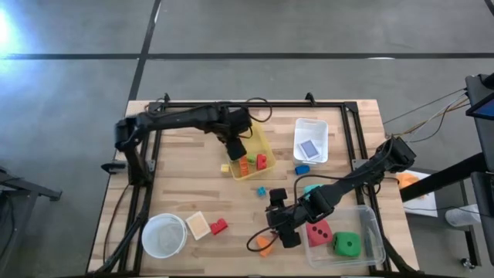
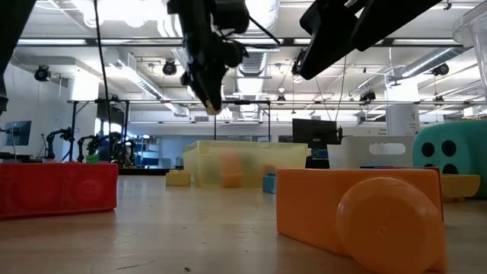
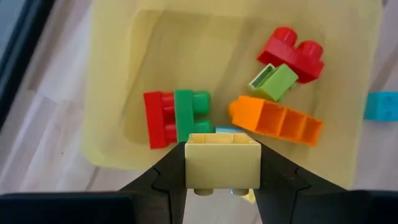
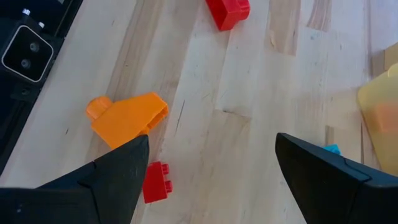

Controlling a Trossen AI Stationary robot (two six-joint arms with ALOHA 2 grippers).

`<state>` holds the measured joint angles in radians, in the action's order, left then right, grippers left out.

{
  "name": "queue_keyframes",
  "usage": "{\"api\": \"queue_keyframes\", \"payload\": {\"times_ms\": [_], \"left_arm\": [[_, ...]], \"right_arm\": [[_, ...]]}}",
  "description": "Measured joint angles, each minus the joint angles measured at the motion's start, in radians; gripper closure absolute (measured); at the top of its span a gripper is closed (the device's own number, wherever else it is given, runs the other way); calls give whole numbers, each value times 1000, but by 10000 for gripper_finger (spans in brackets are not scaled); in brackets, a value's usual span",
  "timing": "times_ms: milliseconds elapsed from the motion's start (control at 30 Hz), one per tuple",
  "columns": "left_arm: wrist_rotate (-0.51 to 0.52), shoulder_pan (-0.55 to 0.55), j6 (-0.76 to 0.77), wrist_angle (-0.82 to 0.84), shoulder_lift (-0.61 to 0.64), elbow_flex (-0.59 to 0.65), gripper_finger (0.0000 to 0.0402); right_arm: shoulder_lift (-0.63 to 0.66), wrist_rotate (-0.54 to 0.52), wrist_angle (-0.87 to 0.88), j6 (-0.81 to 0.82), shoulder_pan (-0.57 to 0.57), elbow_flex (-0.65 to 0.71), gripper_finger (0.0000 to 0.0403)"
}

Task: Pick & Place Toys
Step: Put the yellow game piece into the yellow bin

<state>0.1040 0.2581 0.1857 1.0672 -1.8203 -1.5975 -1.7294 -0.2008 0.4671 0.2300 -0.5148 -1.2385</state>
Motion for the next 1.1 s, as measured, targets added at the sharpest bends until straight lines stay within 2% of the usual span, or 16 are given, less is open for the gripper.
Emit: {"api": "queue_keyframes", "payload": {"times_ms": [300, 500, 1100], "left_arm": [[5, 54, -49, -49, -88, 23, 264], [-120, 101, -49, -195, -70, 140, 264], [-116, 119, -36, -366, -62, 328, 264]], "right_arm": [[0, 16, 0, 11, -6, 0, 60], [0, 44, 7, 6, -18, 0, 60], [0, 44, 7, 2, -19, 0, 60]]}}
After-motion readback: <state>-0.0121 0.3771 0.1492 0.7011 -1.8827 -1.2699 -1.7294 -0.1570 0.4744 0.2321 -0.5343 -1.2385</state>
